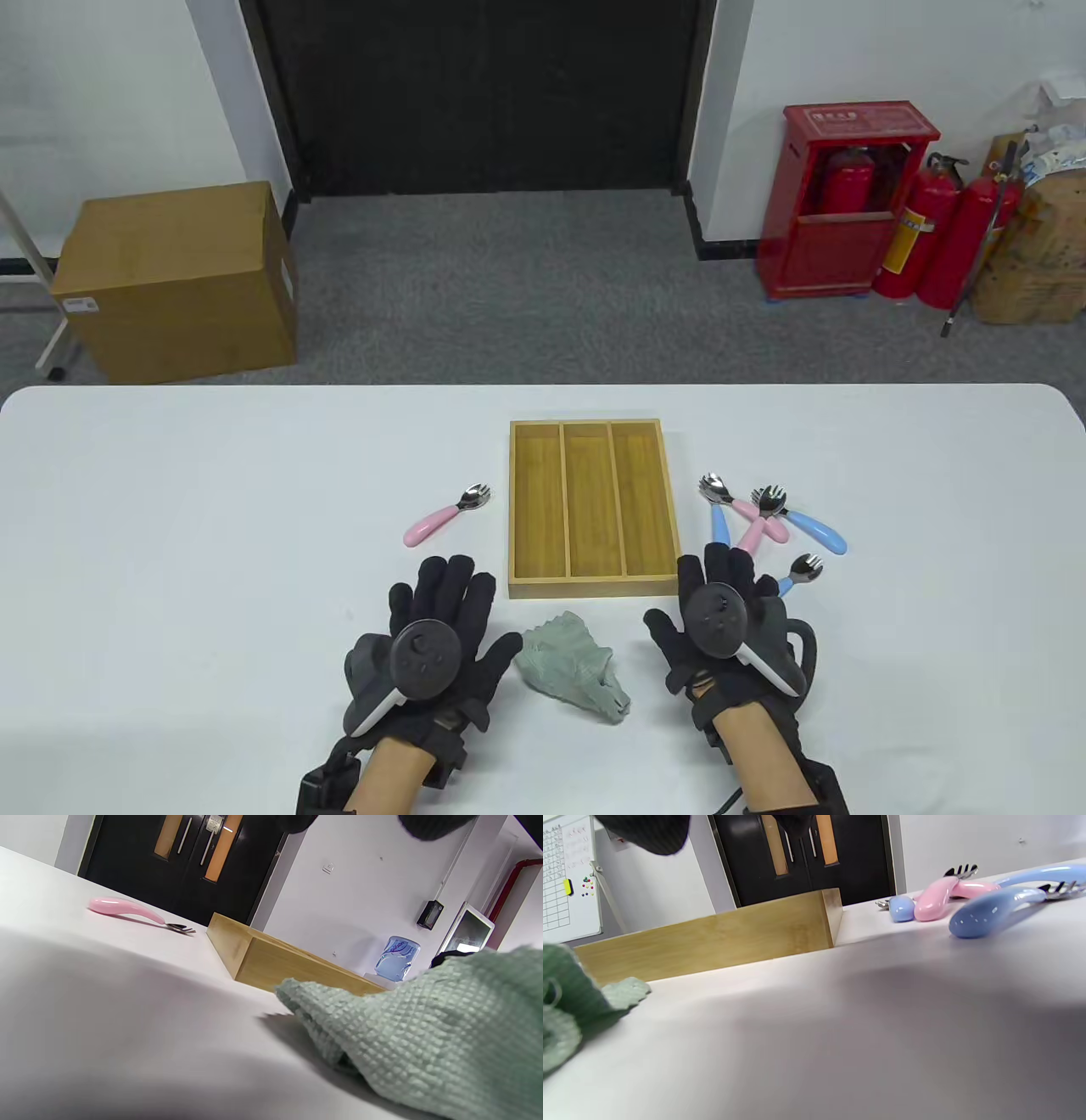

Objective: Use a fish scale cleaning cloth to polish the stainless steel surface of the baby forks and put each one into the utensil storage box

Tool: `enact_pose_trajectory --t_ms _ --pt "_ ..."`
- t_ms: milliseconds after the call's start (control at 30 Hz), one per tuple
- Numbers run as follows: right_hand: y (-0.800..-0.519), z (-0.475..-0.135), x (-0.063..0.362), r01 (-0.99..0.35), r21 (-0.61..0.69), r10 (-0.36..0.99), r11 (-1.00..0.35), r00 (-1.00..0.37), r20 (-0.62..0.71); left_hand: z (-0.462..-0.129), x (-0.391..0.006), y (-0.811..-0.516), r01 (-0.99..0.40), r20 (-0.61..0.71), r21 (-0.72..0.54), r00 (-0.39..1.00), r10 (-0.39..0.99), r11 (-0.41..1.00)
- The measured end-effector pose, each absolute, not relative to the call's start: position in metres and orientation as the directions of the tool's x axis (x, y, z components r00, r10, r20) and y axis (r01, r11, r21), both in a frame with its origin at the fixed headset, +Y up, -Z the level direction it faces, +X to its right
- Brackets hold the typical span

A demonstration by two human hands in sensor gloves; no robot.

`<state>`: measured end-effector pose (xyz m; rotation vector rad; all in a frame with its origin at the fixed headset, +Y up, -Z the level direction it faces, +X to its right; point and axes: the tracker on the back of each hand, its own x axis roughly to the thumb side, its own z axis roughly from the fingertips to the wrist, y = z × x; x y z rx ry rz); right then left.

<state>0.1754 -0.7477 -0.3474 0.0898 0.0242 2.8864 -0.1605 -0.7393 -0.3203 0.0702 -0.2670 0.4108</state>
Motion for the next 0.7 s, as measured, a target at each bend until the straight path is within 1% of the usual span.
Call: enact_pose_trajectory --t_ms 367,700 --pt "-0.7430 -0.3446 0.1776 -0.270 0.003 0.269 -0.963 -0.961 0.060 -0.3278 -0.1679 -0.7481 -0.407 0.235 -0.005 0.888 0.396 0.914" --pt "-0.7443 -0.3450 0.1796 -0.282 0.012 0.283 -0.959 -0.958 0.053 -0.3285 -0.1633 -0.7503 -0.450 0.257 -0.038 0.858 0.444 0.892"
